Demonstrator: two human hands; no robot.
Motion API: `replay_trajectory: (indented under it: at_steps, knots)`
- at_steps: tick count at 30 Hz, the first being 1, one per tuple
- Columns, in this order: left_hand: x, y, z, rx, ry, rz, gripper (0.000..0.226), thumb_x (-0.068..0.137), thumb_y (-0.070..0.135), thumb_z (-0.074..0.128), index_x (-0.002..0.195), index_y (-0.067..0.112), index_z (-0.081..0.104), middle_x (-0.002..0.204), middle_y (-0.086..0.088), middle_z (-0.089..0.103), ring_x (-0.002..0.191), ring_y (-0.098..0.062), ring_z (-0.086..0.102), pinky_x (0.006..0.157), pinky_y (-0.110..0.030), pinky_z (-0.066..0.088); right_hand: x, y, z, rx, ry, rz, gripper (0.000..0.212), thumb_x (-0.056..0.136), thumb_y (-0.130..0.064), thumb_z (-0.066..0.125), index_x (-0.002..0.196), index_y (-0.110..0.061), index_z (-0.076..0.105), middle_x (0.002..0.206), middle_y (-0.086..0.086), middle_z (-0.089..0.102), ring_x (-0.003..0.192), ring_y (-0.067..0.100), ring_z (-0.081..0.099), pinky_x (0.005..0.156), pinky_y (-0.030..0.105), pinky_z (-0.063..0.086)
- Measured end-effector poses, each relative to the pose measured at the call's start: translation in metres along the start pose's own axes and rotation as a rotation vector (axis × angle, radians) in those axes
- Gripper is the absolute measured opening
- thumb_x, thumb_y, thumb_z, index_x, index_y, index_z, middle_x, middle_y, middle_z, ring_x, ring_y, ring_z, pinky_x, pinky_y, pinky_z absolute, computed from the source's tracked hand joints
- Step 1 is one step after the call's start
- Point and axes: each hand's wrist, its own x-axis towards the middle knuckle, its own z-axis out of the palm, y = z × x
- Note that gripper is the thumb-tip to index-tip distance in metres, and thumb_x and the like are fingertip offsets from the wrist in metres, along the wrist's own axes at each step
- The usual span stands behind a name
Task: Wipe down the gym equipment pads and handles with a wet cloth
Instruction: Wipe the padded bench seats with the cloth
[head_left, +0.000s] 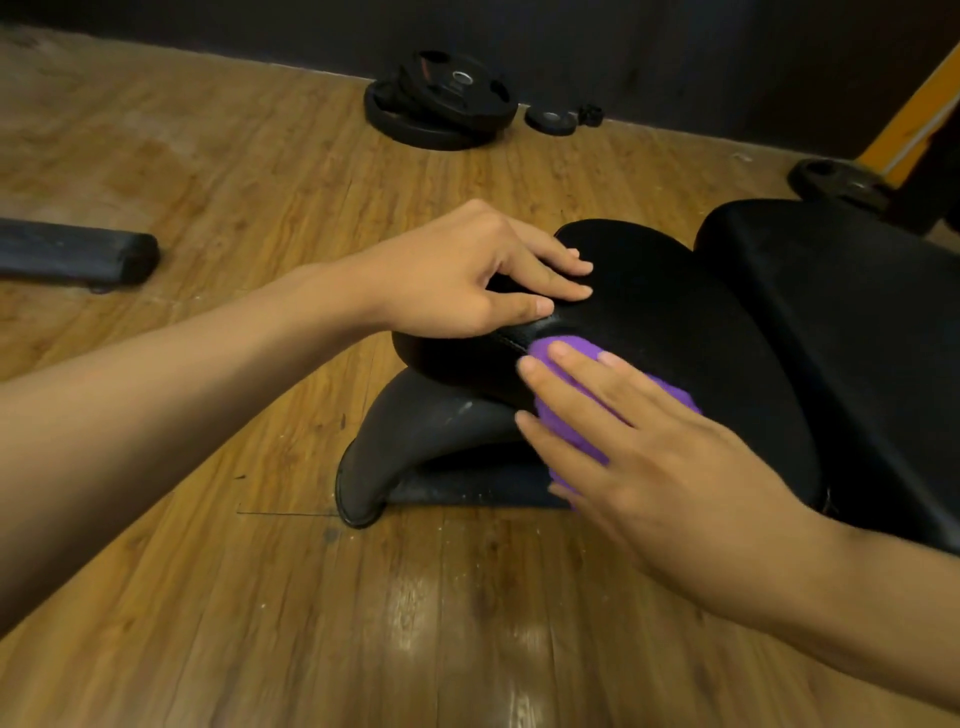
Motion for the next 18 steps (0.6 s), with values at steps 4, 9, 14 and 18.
replay_trajectory:
  at_steps: [4, 9, 14, 18]
  knots:
    - [0.002, 0.0, -0.002, -0.014, -0.005, -0.014, 0.039, 0.097, 0.029, 0.06, 0.133, 0.019, 0.07, 0.146, 0.004, 0.062, 0.14, -0.001, 0.05, 0.118, -0.027, 0.039, 0.059, 0.003, -0.003, -0.096, -0.085, -0.189, 0.067, 0.092, -0.016, 0.046, 0.158, -0.013, 0.035, 0.167, 0.025, 0.009, 0.157, 0.036, 0.006, 0.124, 0.048, -0.002]
    - [0.003, -0.002, -0.003, -0.015, -0.003, -0.007, 0.036, 0.098, 0.025, 0.064, 0.133, 0.019, 0.07, 0.145, 0.005, 0.062, 0.139, -0.001, 0.05, 0.119, -0.025, 0.036, 0.027, 0.007, 0.001, 0.001, -0.036, -0.2, 0.071, 0.076, -0.013, 0.055, 0.146, -0.015, 0.055, 0.157, 0.025, 0.038, 0.147, 0.034, 0.038, 0.125, 0.046, 0.02]
    - [0.006, 0.003, -0.004, -0.02, -0.006, -0.012, 0.034, 0.098, 0.024, 0.063, 0.13, 0.018, 0.073, 0.142, 0.003, 0.064, 0.136, -0.003, 0.053, 0.116, -0.024, 0.038, 0.079, 0.004, 0.004, -0.093, 0.047, -0.298, 0.076, 0.08, -0.007, 0.055, 0.155, -0.015, 0.042, 0.161, 0.02, 0.033, 0.152, 0.028, 0.028, 0.126, 0.045, 0.008]
    - [0.003, 0.001, -0.003, -0.004, 0.006, -0.004, 0.036, 0.098, 0.026, 0.061, 0.131, 0.018, 0.071, 0.144, 0.003, 0.063, 0.137, -0.004, 0.053, 0.117, -0.024, 0.038, 0.08, 0.003, 0.008, -0.154, -0.062, -0.286, 0.068, 0.085, -0.016, 0.063, 0.151, -0.017, 0.048, 0.164, 0.021, 0.025, 0.155, 0.029, 0.02, 0.125, 0.048, 0.004]
